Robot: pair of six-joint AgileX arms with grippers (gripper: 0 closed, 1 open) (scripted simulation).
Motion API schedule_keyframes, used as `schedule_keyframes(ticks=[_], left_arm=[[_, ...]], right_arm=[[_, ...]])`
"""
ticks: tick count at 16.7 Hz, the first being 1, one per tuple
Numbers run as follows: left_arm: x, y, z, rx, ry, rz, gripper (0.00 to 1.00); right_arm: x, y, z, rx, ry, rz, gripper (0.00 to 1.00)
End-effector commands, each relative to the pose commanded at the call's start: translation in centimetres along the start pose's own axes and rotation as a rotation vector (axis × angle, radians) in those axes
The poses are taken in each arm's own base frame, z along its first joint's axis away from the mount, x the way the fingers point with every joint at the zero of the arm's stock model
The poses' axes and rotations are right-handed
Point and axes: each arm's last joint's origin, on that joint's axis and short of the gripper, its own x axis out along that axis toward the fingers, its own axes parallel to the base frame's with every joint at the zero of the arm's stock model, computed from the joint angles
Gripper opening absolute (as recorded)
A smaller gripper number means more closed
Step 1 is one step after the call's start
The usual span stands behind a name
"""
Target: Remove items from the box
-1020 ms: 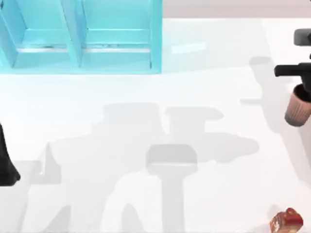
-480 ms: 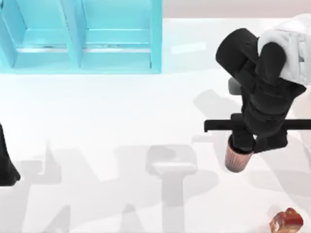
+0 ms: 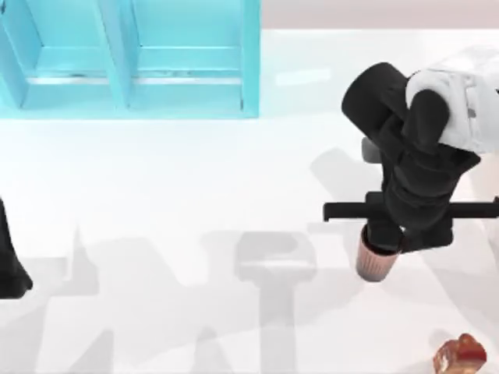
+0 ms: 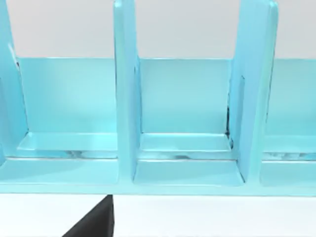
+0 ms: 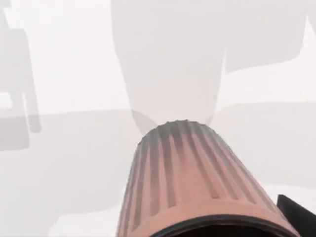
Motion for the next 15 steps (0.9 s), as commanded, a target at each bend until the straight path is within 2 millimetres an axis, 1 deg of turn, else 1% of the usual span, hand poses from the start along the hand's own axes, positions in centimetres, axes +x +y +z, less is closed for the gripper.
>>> schedule_keyframes(ticks=[3,4,7,15], left_arm=[[0.0,0.0,0.0,0.000,0.000,0.000,1.00],[0.0,0.0,0.0,0.000,0.000,0.000,1.00],[0.0,0.0,0.0,0.000,0.000,0.000,1.00],[0.0,0.0,0.0,0.000,0.000,0.000,1.00]], right_arm=[[1.8,0.2,-0.1,-0.001,-0.004,0.001,0.00],[2.1,0.2,-0.2,-0.002,0.000,-0.003,0.00],[2.1,0.2,-0.2,-0.002,0.000,-0.003,0.00],[2.1,0.2,-0.2,-0.002,0.000,-0.003,0.60]])
